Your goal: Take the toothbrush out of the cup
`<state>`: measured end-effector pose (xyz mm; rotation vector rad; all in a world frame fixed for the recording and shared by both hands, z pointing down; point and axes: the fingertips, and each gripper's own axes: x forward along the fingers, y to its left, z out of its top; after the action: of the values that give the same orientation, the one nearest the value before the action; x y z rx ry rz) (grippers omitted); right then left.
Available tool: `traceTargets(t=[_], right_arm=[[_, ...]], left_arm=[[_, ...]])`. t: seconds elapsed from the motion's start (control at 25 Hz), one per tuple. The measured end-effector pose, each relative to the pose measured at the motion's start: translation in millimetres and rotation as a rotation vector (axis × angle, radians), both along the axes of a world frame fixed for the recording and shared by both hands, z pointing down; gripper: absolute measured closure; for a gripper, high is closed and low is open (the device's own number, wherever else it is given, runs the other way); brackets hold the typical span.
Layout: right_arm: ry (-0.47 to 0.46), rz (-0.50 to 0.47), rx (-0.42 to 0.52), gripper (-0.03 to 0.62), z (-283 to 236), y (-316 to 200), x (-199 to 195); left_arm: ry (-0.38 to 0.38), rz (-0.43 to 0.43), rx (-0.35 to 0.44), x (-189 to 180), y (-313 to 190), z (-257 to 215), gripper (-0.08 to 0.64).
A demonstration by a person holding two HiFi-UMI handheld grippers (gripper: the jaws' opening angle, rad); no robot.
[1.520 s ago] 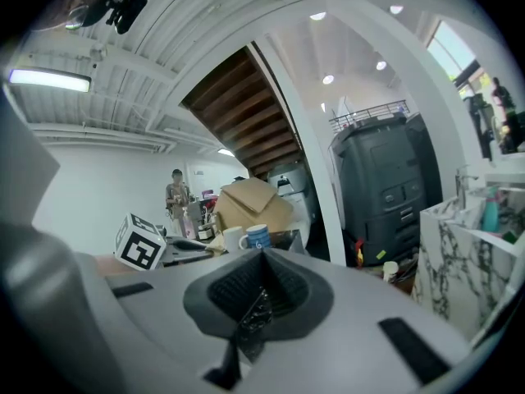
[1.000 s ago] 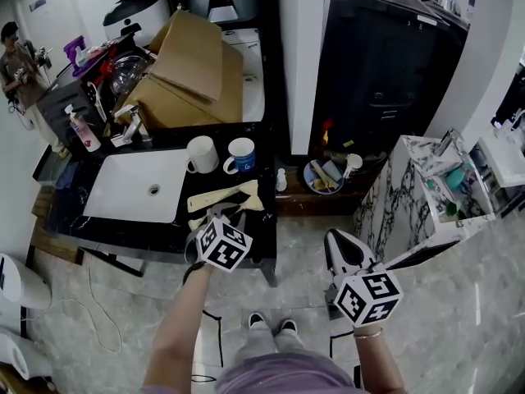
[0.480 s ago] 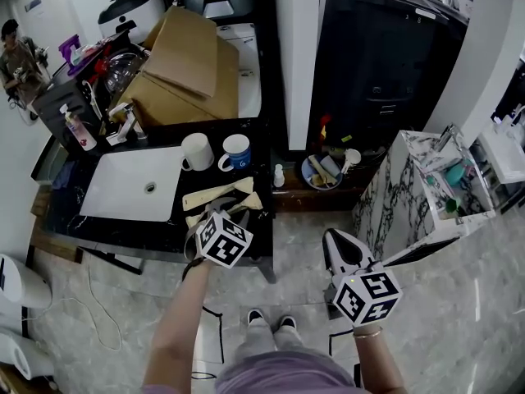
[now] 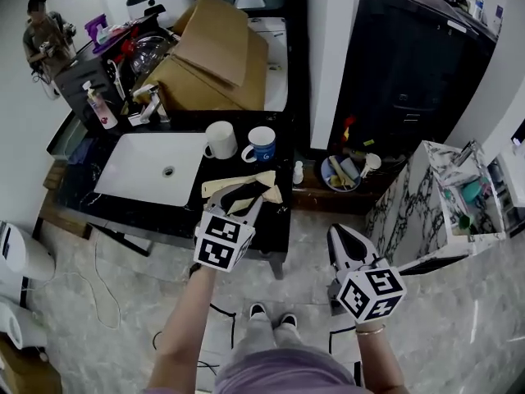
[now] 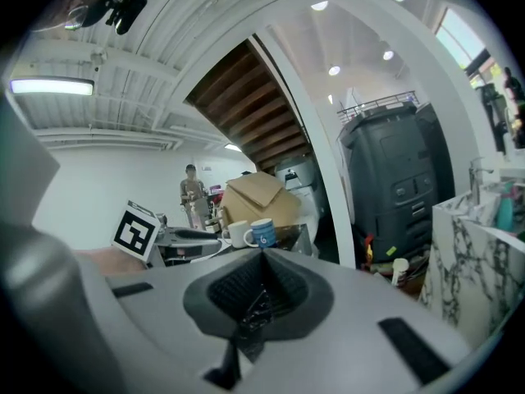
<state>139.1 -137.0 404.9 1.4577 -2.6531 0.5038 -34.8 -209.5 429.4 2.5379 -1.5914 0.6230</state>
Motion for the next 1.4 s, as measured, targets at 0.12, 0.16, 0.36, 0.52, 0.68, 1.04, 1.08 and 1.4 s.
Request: traceTargets(t=[0.12,0.16,0.36,0.52,0.68,1.04,1.08,1.4], right_arm=[[0.000,-0.044,0.004,0.589,-1.2,-2.1,-16.0],[0.000,-0.058,0.006,0.590,-1.8,-2.3,-21.2],[0.000,-0.120,0.014,0.591,-5.3,-1.3,-44.2],[-0.003,-0.162,0.019,0.591,-7.6,2.1,-58.9],[-0.005,-0.190,0.026,0.589,-9.7,6.4,-67.2],[-0.002,-0.218,0.030,0.591,-11.9,12.6,-73.9],[-0.001,-0.218,0.032,0.591,-12.1,12.9,-73.8],[0.001,-0.237,0.042,0.591,-15.6,15.9,-71.9]], left_arm=[[0.065,-0.063,0.028,-19.0,10.8,-10.4,0.419],[0.077,-0.083,0.035,-25.8,14.8,-12.4,0.420],[0.121,-0.188,0.064,-59.7,37.8,-18.4,0.446],[0.150,-0.265,0.075,-82.2,58.5,-18.3,0.479],[0.177,-0.338,0.093,-100.9,77.5,-18.4,0.506],[0.216,-0.441,0.122,-128.9,107.3,-20.1,0.557],[0.220,-0.448,0.125,-130.8,109.6,-20.3,0.558],[0.258,-0.482,0.139,-136.1,123.9,-22.1,0.560]])
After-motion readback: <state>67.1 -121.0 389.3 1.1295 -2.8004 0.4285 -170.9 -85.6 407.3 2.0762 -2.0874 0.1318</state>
